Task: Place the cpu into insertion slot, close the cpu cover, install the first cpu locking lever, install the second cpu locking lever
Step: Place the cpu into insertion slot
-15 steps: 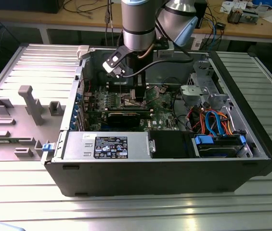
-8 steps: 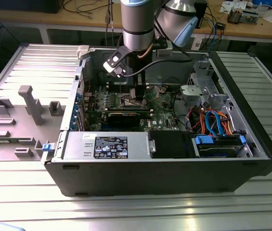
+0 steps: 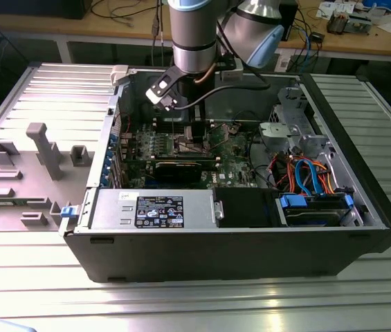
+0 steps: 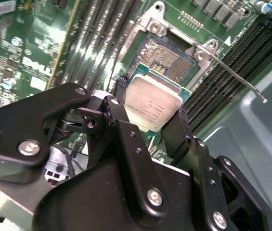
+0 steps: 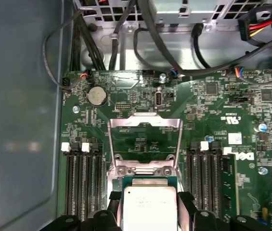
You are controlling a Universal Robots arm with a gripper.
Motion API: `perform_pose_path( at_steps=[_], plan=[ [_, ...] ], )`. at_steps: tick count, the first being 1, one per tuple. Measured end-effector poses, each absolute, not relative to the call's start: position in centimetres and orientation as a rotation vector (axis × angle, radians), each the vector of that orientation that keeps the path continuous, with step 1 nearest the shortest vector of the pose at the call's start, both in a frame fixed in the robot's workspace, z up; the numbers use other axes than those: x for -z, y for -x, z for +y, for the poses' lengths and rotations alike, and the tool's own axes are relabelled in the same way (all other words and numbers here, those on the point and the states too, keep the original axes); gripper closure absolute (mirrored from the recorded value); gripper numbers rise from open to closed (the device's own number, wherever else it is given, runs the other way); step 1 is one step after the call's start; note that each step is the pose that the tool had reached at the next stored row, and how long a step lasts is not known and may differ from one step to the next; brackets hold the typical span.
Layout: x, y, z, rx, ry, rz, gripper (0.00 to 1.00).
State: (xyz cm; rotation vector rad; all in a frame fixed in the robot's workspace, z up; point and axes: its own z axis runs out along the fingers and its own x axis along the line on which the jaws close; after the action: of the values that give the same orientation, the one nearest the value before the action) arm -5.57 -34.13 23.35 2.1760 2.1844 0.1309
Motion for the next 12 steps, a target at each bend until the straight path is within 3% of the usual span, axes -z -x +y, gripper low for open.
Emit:
perform_pose_path(
  at_steps=[12],
  plan=[
    [-22.38,6.55,-34.16,-0.139,-2.171,2.181,0.45]
  ],
)
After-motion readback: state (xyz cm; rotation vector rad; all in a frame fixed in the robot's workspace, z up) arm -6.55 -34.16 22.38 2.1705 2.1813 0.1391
